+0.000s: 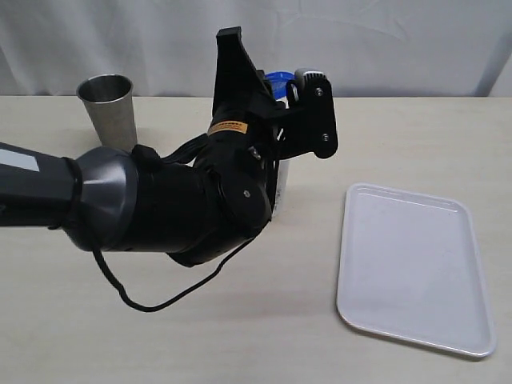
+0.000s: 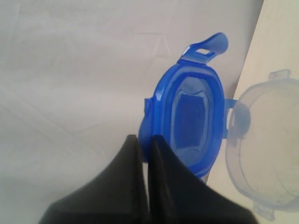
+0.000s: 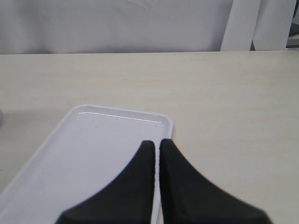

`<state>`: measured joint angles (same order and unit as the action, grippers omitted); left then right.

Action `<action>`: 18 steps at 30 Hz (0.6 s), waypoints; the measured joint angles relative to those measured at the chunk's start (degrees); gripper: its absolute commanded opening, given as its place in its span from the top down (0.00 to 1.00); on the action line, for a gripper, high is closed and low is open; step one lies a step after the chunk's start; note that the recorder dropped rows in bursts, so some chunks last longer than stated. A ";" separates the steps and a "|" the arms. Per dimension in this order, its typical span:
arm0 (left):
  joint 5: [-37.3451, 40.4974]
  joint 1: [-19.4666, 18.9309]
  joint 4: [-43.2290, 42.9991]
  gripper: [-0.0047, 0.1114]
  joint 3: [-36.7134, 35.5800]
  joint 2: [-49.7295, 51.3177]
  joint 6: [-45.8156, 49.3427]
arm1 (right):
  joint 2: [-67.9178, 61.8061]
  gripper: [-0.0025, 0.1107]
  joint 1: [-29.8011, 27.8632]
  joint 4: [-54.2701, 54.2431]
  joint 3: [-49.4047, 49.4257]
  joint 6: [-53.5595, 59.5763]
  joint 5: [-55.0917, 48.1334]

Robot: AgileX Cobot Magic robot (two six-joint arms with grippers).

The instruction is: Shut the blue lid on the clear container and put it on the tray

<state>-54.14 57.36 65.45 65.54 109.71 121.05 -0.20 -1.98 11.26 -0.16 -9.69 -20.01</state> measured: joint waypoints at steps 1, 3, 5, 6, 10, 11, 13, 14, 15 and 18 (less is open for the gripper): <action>0.00 0.00 -0.02 0.96 0.00 0.00 0.00 | 0.00 0.94 0.00 0.00 0.00 0.00 0.00; 0.00 0.00 0.26 0.96 0.00 0.00 0.00 | 0.00 0.94 0.00 0.00 0.00 0.00 0.00; 0.00 0.00 0.81 0.96 0.00 0.00 0.00 | 0.00 0.94 0.00 0.00 0.00 0.00 0.00; 0.00 0.00 1.04 0.96 0.00 0.00 0.00 | 0.00 0.94 0.00 0.00 0.00 0.00 0.00; 1.04 0.00 1.96 0.96 -0.06 0.00 0.00 | 0.00 0.94 0.00 0.00 0.00 0.00 0.00; 1.42 0.00 2.19 0.96 -0.06 0.00 0.00 | 0.00 0.94 0.00 0.00 0.00 0.00 0.00; 1.63 0.00 2.34 0.96 -0.06 0.00 0.00 | 0.00 0.94 0.00 0.00 0.00 0.00 0.00; 1.62 0.00 2.34 0.96 -0.06 0.00 0.00 | 0.00 0.94 0.00 0.00 0.00 0.00 0.00; 1.62 0.00 2.50 0.96 -0.06 0.00 0.00 | 0.00 0.94 0.00 0.00 0.00 0.00 0.00; 1.73 0.00 3.26 0.96 -0.06 0.00 0.00 | 0.00 0.94 0.00 0.00 0.00 0.00 0.00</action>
<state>-52.40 57.36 68.70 65.48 109.71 121.05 -0.20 -1.98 11.26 -0.16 -9.69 -20.01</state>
